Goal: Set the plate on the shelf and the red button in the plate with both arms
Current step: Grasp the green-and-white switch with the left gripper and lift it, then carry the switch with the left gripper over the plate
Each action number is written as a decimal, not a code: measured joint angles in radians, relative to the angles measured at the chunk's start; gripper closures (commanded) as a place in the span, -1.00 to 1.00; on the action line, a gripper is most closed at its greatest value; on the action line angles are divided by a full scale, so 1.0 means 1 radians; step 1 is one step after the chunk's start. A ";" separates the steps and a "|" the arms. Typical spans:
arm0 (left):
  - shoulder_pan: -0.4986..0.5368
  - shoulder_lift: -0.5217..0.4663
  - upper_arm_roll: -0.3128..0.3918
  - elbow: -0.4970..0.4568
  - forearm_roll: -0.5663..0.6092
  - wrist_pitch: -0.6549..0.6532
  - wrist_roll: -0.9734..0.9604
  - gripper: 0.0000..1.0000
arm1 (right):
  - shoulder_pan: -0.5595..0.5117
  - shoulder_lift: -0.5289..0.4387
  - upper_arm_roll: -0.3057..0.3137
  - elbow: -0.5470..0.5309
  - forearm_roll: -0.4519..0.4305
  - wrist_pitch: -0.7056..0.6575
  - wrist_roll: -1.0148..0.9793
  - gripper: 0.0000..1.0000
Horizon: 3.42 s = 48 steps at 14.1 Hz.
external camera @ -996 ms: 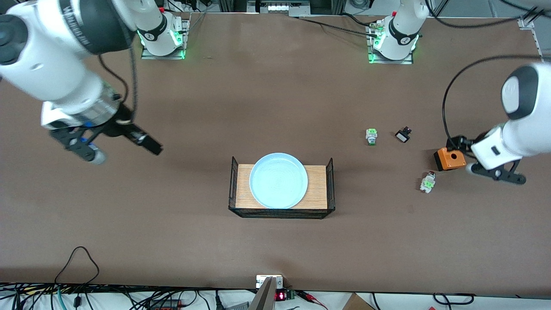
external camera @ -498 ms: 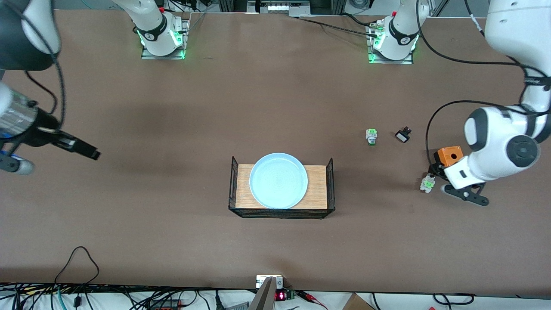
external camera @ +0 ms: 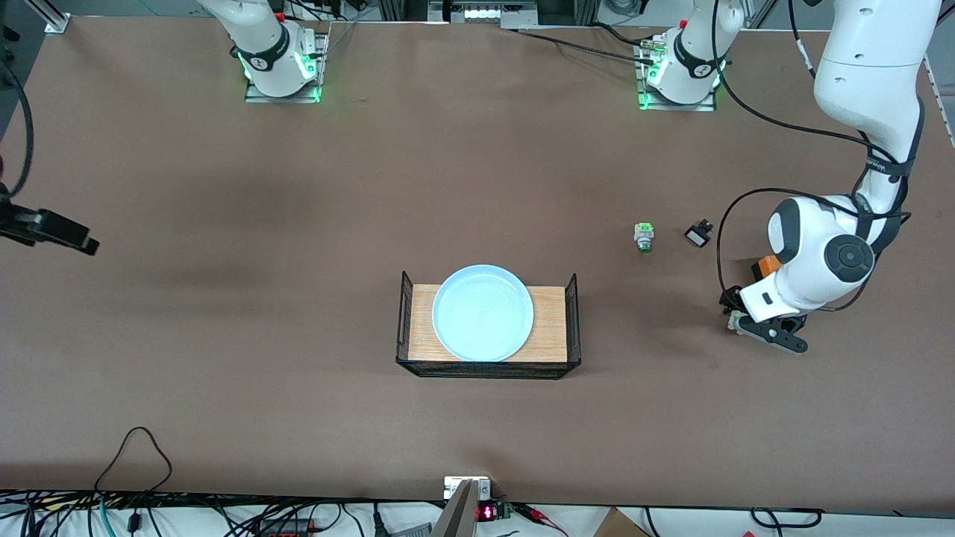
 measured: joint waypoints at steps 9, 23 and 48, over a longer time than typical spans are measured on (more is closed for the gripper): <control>-0.001 0.024 -0.001 -0.003 0.000 0.003 0.017 0.54 | 0.000 -0.171 0.007 -0.215 -0.007 0.045 -0.032 -1.00; -0.093 -0.044 -0.097 0.540 -0.031 -0.748 0.020 0.64 | 0.011 -0.189 0.016 -0.191 -0.010 0.006 -0.053 -1.00; -0.627 0.218 -0.092 0.842 -0.109 -0.388 -0.739 0.63 | 0.015 -0.189 0.015 -0.191 -0.031 -0.037 -0.062 -1.00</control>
